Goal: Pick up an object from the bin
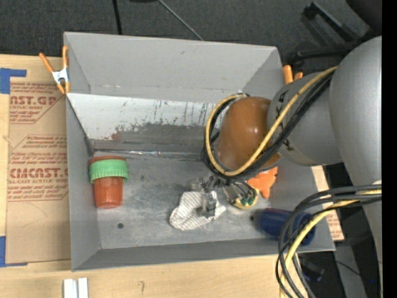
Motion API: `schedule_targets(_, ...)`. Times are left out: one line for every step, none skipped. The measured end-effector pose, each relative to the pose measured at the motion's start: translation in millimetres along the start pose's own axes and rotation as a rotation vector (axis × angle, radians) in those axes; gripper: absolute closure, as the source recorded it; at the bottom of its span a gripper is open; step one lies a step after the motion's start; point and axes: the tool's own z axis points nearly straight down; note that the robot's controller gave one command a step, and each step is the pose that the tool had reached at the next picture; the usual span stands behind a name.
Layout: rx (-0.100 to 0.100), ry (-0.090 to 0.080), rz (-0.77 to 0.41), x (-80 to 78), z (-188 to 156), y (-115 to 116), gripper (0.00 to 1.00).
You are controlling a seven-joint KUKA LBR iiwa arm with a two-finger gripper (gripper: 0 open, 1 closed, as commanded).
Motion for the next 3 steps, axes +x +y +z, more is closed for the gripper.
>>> schedule_targets(-0.001,0.005,0.000,1.3,-4.4,0.4,1.00)
schedule_targets(-0.001,0.005,0.000,1.6,-21.7,0.6,1.00)
schedule_targets(0.000,-0.001,0.000,-0.3,-32.3,0.2,1.00)
